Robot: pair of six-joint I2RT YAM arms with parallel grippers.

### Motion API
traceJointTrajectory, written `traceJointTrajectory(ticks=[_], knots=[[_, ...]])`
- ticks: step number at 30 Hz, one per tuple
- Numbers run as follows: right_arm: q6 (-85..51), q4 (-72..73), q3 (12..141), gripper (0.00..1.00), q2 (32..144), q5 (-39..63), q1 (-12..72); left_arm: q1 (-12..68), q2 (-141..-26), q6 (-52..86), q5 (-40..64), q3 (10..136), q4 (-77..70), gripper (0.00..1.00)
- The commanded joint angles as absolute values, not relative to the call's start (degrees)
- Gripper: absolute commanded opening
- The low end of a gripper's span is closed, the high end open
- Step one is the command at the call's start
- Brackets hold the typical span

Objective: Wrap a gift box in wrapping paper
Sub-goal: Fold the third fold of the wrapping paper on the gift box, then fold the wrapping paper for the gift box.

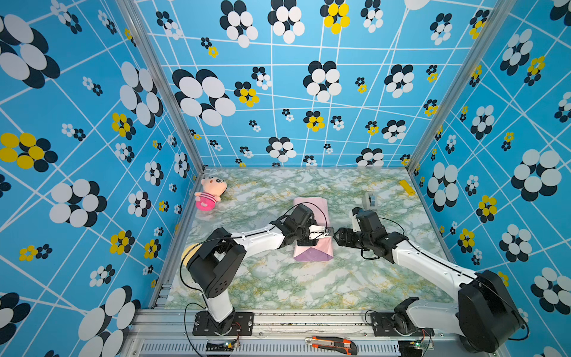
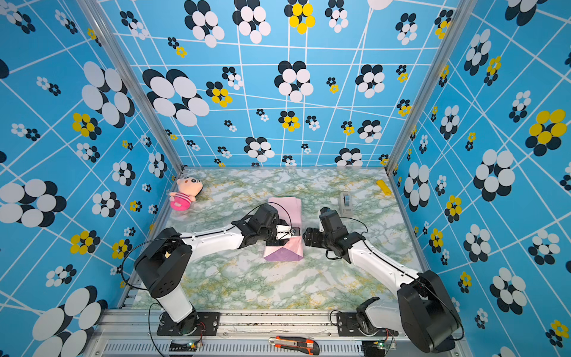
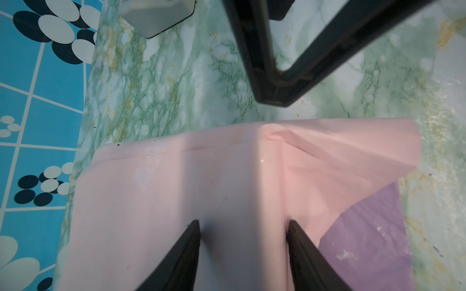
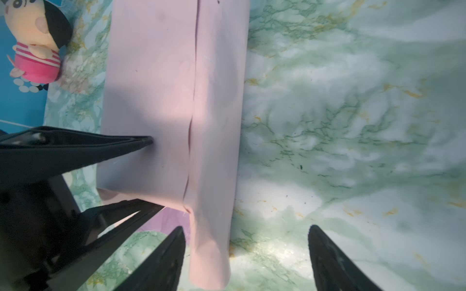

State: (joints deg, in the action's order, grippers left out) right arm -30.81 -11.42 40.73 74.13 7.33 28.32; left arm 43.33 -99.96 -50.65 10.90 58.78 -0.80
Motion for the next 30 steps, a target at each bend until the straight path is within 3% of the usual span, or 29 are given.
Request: traceJointTrajectory(ticks=[1, 6, 11, 30], knots=[[-31.6, -11.5, 42.3, 0.82, 75.4, 11.5, 28.1, 43.6, -101.1, -50.4, 9.8, 57.0, -2.3, 0.53], [-34.2, -9.8, 42.4, 0.8, 78.4, 15.9, 28.4, 43.5, -101.0, -50.1, 9.7, 56.2, -3.2, 0.5], [-34.1, -8.1, 42.5, 0.72, 81.6, 17.9, 29.2, 43.6, -101.1, -49.9, 10.0, 56.0, -3.9, 0.5], [-33.3, -6.2, 41.5, 0.38, 87.9, 8.9, 32.9, 43.5, -101.0, -49.4, 10.9, 55.3, -4.6, 0.46]])
